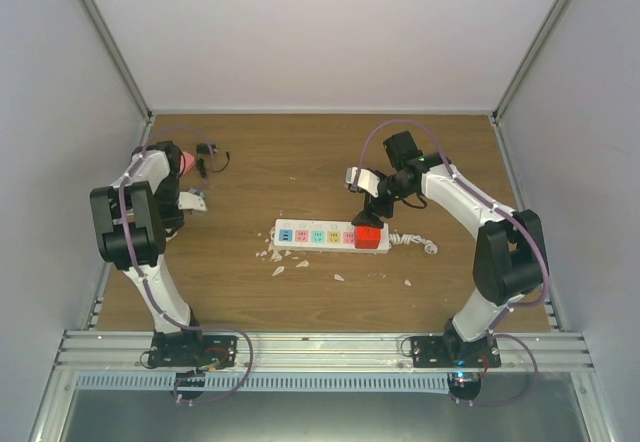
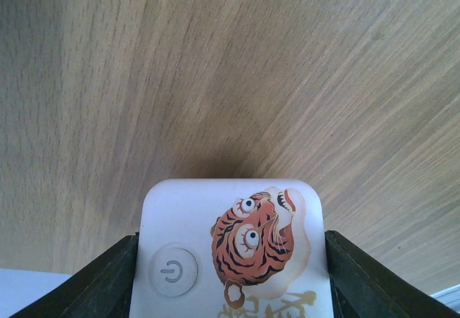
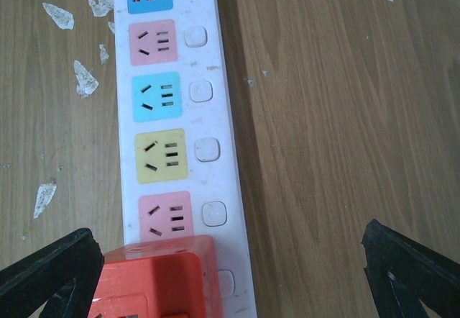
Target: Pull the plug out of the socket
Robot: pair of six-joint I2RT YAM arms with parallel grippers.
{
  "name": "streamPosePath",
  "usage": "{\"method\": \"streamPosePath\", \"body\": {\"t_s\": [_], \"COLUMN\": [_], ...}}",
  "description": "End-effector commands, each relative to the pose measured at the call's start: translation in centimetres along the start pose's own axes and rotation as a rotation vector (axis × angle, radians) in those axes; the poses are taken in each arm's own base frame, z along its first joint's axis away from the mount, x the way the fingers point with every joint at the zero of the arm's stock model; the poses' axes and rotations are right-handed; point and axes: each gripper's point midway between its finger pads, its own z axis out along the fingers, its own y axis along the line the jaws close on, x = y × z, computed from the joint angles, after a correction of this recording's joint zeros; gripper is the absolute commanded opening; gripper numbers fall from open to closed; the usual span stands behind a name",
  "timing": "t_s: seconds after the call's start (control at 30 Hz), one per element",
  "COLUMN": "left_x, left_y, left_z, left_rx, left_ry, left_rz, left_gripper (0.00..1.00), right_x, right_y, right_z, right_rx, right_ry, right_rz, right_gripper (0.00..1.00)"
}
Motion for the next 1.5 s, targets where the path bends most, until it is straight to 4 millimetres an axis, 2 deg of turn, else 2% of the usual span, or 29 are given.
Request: {"method": "streamPosePath", "body": {"t_s": [0.0,0.23,0.5,0.73,0.97,1.1,1.3,1.47], "left_x": [-0.3,-1.3,-2.3,-3.3,-4.5,-5.7,-9.1,-13.0], "left_y": [-0.2,-0.6,-0.9,-1.0,-0.5,-0.2,0.3,-0.4], "left_z": [0.8,1.3,1.0,-0.6,-4.0,-6.5,-11.9,-18.1], "left_rx": [0.005,0.030,0.048,0.059,0.061,0.031,-0.046,-0.143], "left_ry": [0.041,0.043,0.008,-0.044,-0.163,-0.265,-0.495,-0.737], "left_rz": [0.004,0.003,-0.012,-0.028,-0.053,-0.041,-0.009,0.067], "left_gripper": [0.50,0.64,0.72,0.81,0.92,0.94,0.96,0.97], "right_x": [-0.6,-0.2,-0.1,-0.6,-1.6,-2.0,-2.6,-2.6], "right_y": [-1.0,-1.1,-1.0,-1.1,-1.3,-1.3,-1.4,-1.8], "right_z": [-0.3,-0.4,-0.4,-0.7,-1.6,-2.4,-4.2,-6.1], "right_rx": [0.019,0.020,0.018,0.027,0.059,0.079,0.105,0.116], "right_ry": [-0.030,-0.029,-0.031,-0.046,-0.077,-0.095,-0.132,-0.174], "right_rz": [0.002,0.011,0.018,0.022,0.003,-0.011,-0.015,0.003], "right_gripper": [1.00,1.00,1.00,1.00,1.00,1.00,1.00,1.00]}}
